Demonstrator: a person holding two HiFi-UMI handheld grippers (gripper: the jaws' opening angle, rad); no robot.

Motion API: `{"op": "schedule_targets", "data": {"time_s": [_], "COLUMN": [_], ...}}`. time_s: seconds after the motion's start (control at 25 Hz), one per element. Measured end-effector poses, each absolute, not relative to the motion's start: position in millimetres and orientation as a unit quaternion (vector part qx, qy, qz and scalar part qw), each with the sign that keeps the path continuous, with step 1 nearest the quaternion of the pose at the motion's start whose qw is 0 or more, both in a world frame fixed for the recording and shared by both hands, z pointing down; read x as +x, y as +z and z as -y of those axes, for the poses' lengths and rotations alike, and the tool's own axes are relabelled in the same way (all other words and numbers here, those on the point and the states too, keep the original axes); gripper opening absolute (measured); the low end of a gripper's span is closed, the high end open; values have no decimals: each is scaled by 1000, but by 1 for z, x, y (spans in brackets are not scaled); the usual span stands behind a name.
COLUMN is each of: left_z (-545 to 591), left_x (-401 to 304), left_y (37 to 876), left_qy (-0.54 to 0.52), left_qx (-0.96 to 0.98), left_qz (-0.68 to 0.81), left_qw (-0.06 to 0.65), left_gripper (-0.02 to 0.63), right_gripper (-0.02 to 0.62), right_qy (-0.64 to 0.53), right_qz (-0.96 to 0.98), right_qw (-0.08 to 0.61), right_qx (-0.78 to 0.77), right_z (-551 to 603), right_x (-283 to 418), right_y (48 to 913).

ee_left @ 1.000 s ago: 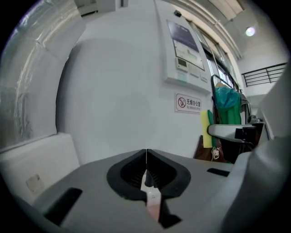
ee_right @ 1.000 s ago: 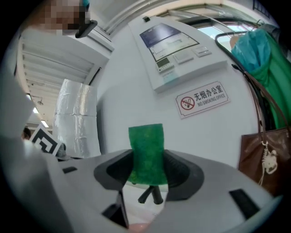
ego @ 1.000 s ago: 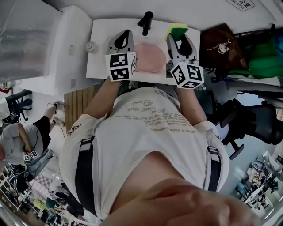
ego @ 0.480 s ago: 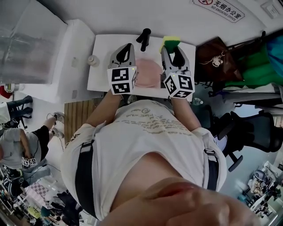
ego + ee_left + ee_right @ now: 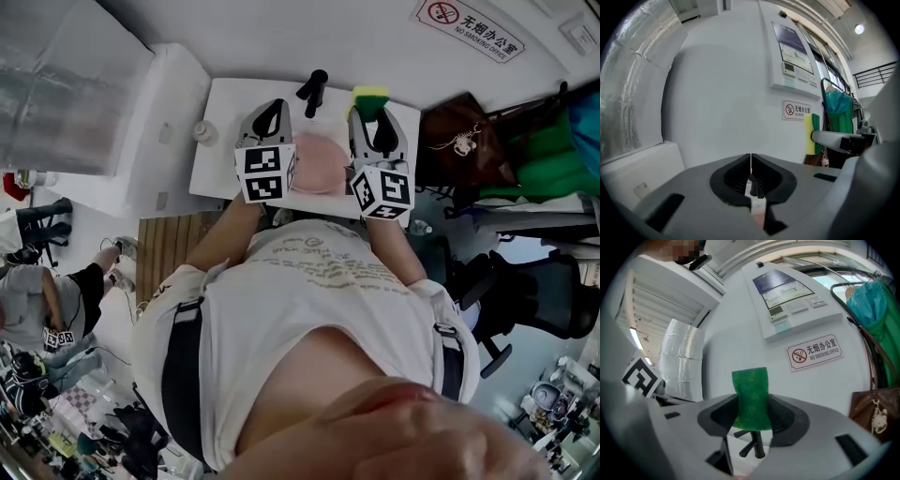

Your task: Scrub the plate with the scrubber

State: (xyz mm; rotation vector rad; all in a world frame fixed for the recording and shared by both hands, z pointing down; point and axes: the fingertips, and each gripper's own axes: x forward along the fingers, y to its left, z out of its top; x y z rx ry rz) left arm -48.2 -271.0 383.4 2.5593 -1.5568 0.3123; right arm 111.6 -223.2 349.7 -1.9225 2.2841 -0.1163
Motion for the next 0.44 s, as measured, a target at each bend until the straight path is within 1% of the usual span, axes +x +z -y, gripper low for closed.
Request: {"op": "schedule_targets", "data": {"time_s": [0.44], "left_z": [262], "left_x": [-43], "left_y": [373], "left_qy": [100], "left_qx": [843], "left_qz": [527], "left_qw": [46], "left_gripper": [23], "right_gripper": [199], "right_qy": [-57], "right_qz": [-766], "right_qw": [88], "right_qx": [-634], "right_z": [219], "right_x": [121], "right_y": [355]}}
